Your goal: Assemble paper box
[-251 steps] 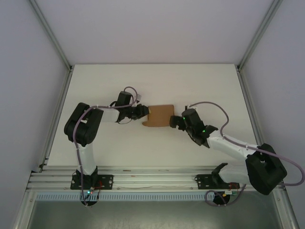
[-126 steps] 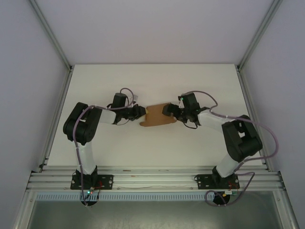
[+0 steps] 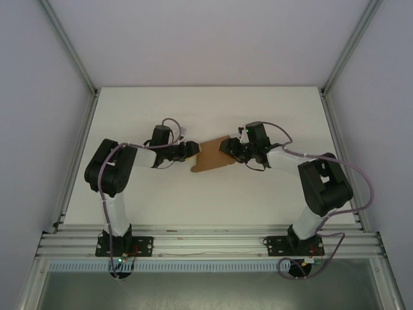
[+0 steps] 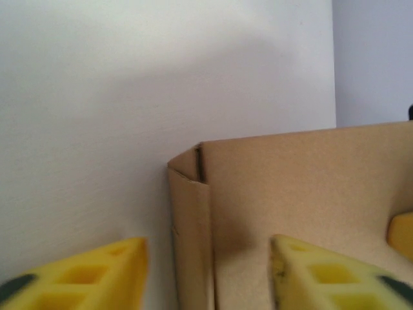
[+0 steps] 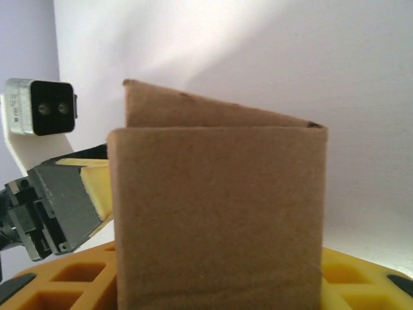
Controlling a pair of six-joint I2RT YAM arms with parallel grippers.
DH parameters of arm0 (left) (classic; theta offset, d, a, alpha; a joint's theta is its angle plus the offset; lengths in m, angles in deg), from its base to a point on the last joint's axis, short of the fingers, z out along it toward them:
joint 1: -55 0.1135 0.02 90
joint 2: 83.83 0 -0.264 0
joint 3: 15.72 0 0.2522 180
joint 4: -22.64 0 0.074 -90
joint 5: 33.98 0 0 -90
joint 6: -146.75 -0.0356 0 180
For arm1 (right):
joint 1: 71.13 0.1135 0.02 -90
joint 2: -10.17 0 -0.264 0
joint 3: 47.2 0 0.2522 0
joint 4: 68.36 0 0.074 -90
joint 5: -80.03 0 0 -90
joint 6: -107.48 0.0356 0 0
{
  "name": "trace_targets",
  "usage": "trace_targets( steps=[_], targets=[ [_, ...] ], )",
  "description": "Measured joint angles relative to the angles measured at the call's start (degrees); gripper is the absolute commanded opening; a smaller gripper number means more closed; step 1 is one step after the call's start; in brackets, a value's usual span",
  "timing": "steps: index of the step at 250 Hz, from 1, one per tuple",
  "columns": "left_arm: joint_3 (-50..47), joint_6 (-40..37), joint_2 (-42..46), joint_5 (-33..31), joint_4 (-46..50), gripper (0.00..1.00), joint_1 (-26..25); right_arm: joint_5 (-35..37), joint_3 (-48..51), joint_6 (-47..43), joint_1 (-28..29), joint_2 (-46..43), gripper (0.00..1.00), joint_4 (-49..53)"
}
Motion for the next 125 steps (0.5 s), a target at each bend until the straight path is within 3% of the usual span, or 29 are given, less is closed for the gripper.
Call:
trace_targets(
  steps=[13, 64, 125],
  targets=[
    [0.13, -0.57, 1.62, -0.31, 0.52, 0.99, 0.00, 0.31, 0.00, 0.83, -0.02, -1.11, 0.50, 0.33],
    [3.85, -8.90, 10.73, -4.48, 7.19, 1.00, -0.83, 0.72, -0.07, 4.17, -0.90, -3.28, 0.39, 3.85],
    [4.37, -25.38, 22.86, -11.74, 14.10, 1.00, -5.88, 0.92, -2.08, 7.39, -1.46, -5.05, 0.38, 8.98]
  ],
)
